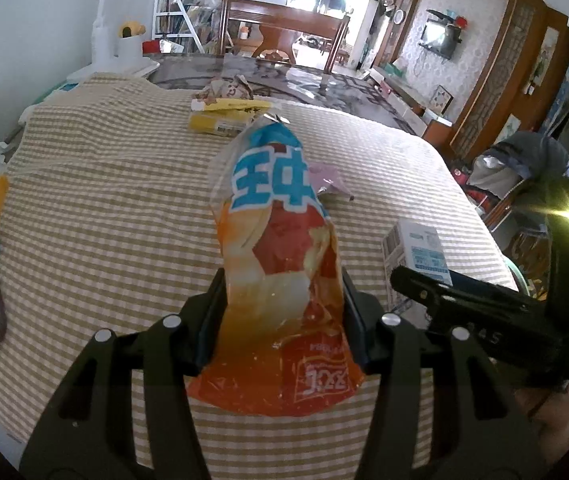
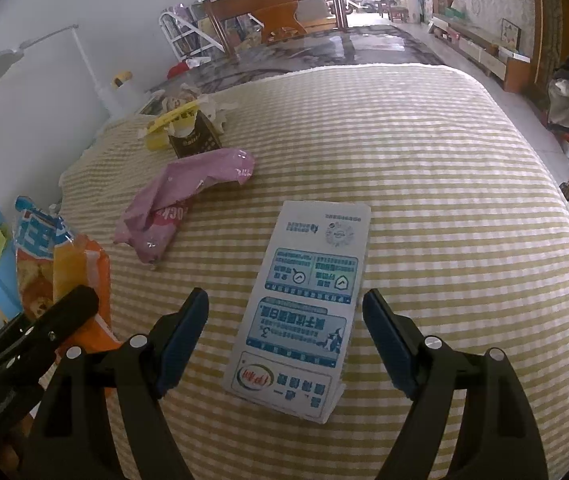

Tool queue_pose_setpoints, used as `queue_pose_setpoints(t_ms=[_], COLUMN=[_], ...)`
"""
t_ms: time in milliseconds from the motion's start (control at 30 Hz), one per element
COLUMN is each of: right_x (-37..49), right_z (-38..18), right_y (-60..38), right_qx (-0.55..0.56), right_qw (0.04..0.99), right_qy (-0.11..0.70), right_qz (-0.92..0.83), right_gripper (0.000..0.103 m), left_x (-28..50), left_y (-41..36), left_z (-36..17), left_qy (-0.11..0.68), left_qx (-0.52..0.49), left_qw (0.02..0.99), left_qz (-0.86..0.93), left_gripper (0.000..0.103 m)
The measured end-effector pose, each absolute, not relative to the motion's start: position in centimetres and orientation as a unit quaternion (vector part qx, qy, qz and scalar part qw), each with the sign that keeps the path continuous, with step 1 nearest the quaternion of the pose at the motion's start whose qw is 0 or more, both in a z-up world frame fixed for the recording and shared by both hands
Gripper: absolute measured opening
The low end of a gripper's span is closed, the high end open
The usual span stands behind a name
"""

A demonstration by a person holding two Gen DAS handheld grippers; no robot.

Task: Collect trash
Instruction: 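Grasp the orange snack bag with the left tool while the right tool grasps the white-blue milk carton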

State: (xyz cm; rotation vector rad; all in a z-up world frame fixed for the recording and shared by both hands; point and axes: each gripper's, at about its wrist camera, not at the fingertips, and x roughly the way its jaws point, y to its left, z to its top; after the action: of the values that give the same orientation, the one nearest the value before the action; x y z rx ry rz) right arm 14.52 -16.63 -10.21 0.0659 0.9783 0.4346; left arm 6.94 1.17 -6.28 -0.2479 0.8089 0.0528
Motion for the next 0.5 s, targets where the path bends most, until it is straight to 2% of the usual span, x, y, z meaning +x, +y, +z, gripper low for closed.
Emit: queue_pose_setpoints(t_ms=[233, 267, 300, 333, 500], right_x=[15.02, 14.93, 14.89, 14.87, 14.50], right_z=[-11.20, -11.20, -11.17, -11.18, -10.57], right_y=[-15.91, -15.90, -15.95, -16.01, -16.44], right_qx=[0.006, 0.001, -0.002, -0.003, 0.002], right_qw=[0.856, 0.856, 0.857, 0.857, 0.859], right_qy=[0.478, 0.477, 0.476, 0.476, 0.468], right_qz=[0.199, 0.198, 0.198, 0.199, 0.209], right_gripper=[0.077, 0.074, 0.064, 0.061, 0.060], left_x=[6.87, 6.89, 6.86, 6.88, 6.81], left_y=[1.00, 1.04, 1.04, 1.06, 0.98], left_z=[-6.25, -6.28, -6.30, -6.33, -6.31], left_qy=[0.391, 0.391, 0.391, 0.392, 0.392], left_qx=[-0.114, -0.115, -0.116, -0.116, -0.117], left_qw=[0.913, 0.913, 0.912, 0.912, 0.912], left_qz=[0.028, 0.028, 0.028, 0.029, 0.028], left_gripper=[0.050, 0.050, 0.050, 0.050, 0.050])
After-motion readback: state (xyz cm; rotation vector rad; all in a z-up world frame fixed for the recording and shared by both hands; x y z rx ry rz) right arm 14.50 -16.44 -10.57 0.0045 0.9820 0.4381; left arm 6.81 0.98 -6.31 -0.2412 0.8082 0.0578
